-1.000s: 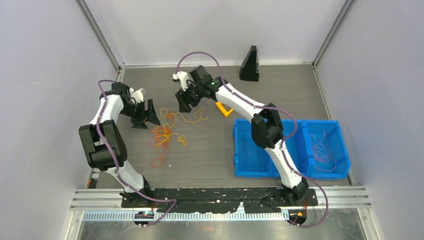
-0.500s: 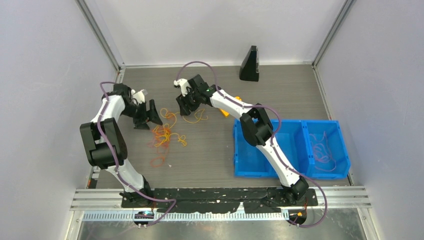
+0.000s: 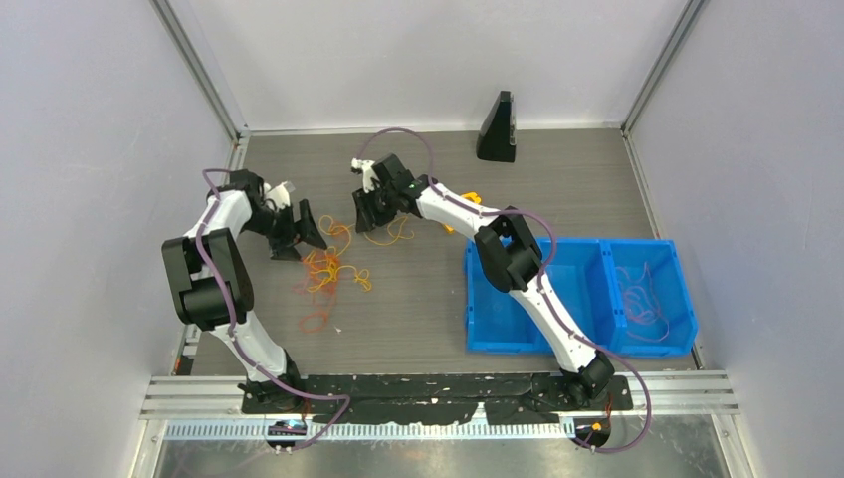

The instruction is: Untangle the cables

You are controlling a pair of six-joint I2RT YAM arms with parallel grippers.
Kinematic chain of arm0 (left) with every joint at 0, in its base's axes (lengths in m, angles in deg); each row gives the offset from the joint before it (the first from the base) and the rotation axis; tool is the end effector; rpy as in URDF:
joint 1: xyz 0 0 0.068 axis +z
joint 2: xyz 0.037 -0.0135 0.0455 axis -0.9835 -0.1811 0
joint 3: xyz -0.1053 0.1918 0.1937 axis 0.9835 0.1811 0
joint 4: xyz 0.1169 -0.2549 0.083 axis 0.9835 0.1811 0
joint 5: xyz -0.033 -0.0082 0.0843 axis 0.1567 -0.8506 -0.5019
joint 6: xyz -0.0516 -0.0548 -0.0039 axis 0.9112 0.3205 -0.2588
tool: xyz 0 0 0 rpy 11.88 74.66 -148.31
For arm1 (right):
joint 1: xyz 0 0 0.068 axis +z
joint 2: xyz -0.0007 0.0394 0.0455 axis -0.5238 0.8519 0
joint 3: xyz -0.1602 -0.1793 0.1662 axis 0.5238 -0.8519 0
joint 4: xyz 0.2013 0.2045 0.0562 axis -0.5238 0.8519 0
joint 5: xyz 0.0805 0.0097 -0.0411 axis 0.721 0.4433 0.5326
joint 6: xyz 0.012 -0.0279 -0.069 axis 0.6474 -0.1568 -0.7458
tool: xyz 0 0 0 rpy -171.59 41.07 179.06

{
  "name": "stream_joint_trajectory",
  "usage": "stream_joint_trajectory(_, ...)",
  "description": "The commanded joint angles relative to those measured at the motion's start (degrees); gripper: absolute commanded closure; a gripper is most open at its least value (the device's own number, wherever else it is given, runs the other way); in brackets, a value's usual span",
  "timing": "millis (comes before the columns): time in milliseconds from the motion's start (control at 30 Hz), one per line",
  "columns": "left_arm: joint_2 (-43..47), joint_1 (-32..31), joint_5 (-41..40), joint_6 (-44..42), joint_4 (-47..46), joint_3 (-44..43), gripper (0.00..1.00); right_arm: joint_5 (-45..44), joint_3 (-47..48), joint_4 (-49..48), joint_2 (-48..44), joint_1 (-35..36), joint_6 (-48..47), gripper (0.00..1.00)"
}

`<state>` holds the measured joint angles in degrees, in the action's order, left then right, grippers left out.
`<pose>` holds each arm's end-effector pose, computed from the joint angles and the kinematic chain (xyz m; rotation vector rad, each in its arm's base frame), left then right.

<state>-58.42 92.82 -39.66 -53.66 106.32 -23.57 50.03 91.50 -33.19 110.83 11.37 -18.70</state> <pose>0.3642 0.0502 0.1788 -0.3071 2.8096 -0.8093 0.4483 0.4497 0.1382 -0.9081 2.2688 0.8734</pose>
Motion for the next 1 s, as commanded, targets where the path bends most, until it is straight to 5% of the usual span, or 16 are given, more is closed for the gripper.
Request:
stream_joint_trajectory(0,1.36,-0.28,1.96,0.65,-2.09,2.45,0.19,5.87,-0.57,-3.66,-0.38,0.53,5.64,0.62)
stream_joint_trajectory(67,1.60,-0.90,1.69,0.38,-2.72,3.91,0.16,8.38,-0.47,-4.80,-1.30,0.54,5.74,0.68)
stream_joint_trajectory(167,1.34,-2.64,1.02,-0.14,-4.12,5.20,0.14,9.37,0.38,-4.95,-3.53,0.47,4.82,0.90)
stream_joint_trajectory(267,-0.20,-4.01,0.81,0.06,-4.91,4.30,0.21,9.11,0.71,-4.41,-6.76,0.34,2.71,0.94)
stream_joint_trajectory(367,-2.10,-4.07,-0.50,0.69,-4.18,1.98,0.37,7.53,-0.27,-3.87,-13.25,-0.26,0.86,0.95)
stream_joint_trajectory(500,-3.00,-3.00,-3.76,0.34,-2.98,1.20,0.75,3.02,-5.16,-5.87,-23.56,-2.24,0.37,0.94)
stream_joint_trajectory(633,-4.27,-1.38,-6.63,-0.42,-1.20,1.16,1.00,-1.17,-6.10,-7.45,-32.52,-5.29,-0.06,0.95)
stream_joint_trajectory(967,-3.55,0.71,-10.46,-3.25,0.58,2.25,1.00,-8.01,-3.02,-10.52,-47.32,-13.76,-0.96,0.95)
